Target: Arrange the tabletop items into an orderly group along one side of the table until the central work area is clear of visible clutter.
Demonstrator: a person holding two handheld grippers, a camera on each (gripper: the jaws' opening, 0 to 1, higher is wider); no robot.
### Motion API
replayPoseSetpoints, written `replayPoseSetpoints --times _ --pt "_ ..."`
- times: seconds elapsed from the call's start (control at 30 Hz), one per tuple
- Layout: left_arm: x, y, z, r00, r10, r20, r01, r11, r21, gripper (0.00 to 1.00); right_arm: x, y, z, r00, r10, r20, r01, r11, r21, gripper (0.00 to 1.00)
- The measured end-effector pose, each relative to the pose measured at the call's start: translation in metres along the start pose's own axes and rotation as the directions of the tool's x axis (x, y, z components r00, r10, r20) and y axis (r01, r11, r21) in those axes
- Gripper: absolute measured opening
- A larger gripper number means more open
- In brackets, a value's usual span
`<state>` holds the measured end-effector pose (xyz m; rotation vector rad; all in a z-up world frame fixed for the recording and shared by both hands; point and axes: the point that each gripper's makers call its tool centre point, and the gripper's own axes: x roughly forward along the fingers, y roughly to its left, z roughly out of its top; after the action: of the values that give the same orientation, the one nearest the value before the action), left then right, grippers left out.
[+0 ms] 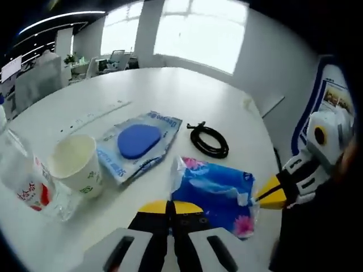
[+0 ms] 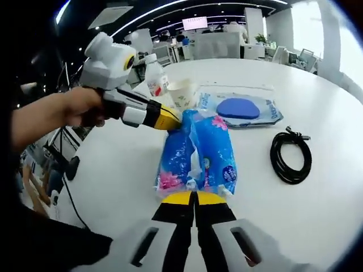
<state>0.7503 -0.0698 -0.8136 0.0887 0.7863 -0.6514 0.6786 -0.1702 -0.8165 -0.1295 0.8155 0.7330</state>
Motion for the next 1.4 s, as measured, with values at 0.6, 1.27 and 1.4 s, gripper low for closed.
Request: replayPoseSetpoints --times 0.6,1.27,1.4 --pt "-0.010 -0.006 -0.007 0.973 0.220 0.063 -0.200 0.950 -0.239 0.00 0.000 -0.042 0.022 0.991 0.135 0.011 -0.127 0.950 -0.286 0.00" --pt "-0.004 -0.032 -0.041 0.925 0.379 0.026 -0.340 0.857 -0.388 0.00 0.029 -0.068 0.010 0.973 0.214 -0.085 -0.229 0.850 -0.474 0.00" --pt "0.003 -0.036 -0.049 0.927 0.376 0.009 -0.343 0.854 -0.391 0.00 0.039 -0.073 0.003 0.973 0.201 -0.113 -0.231 0.839 -0.492 0.00"
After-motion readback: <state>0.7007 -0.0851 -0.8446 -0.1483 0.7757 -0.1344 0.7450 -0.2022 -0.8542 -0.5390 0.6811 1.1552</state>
